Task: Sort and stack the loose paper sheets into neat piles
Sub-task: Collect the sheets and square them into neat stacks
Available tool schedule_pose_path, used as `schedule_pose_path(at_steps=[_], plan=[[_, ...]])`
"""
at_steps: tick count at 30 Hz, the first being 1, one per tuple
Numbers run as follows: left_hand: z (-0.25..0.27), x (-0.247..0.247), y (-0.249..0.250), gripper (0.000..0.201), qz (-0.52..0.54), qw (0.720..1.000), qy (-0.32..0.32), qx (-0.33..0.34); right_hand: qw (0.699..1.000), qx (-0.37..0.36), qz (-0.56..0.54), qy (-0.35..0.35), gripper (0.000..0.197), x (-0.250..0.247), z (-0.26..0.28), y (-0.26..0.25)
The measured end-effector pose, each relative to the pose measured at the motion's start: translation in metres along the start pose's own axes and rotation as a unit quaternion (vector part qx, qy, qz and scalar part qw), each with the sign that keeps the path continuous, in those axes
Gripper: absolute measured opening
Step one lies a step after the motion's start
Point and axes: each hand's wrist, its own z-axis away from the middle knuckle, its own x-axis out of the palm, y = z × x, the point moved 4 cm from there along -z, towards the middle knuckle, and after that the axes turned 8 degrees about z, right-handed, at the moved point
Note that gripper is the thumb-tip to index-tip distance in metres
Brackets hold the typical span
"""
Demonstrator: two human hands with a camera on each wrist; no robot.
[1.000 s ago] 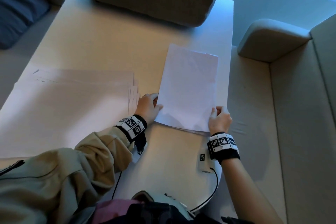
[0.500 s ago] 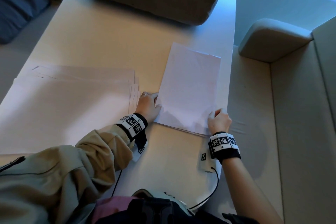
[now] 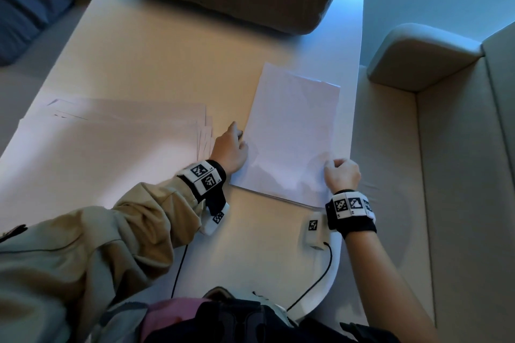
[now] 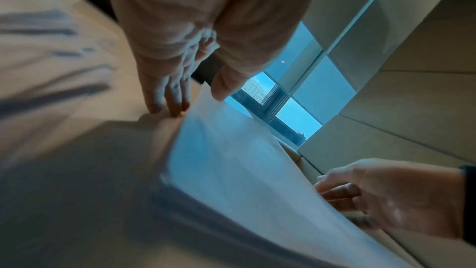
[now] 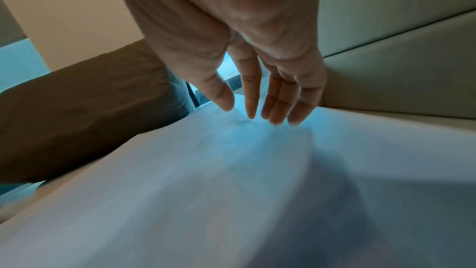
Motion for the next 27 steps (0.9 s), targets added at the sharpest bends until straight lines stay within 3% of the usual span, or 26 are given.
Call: schedule_pose_path(at_steps=[7,13,16,19,23,27], plan=[[-0.015,-0.005,0.011,0.057,0.026,0.999,-0.038,0.005,0.997,-0.040,-0.070,-0.020,0.043,-0.001,-0.011,-0.020],[-0.014,0.001,0.013,0.055,0.055,0.998,-0.030,-0.009,0.992,-0.029,-0.120,-0.003,0.034,0.006,-0.007,-0.028],[-0.012,0.002,0.015,0.059,0.055,0.997,-0.058,-0.023,0.992,-0.021,-0.124,-0.017,0.037,0.005,-0.005,-0.028],[-0.007,0.003,0.011,0.066,0.032,0.995,-0.089,-0.039,0.996,-0.015,-0.081,-0.038,0.040,0.001,-0.001,-0.025],[0.012,0.000,0.003,0.050,-0.013,0.998,-0.024,-0.061,0.999,0.012,0.020,-0.044,0.036,-0.002,0.018,-0.010],[0.037,0.009,0.003,0.041,-0.013,0.997,-0.018,-0.079,0.992,0.047,0.067,-0.092,0.041,0.011,0.035,-0.004]])
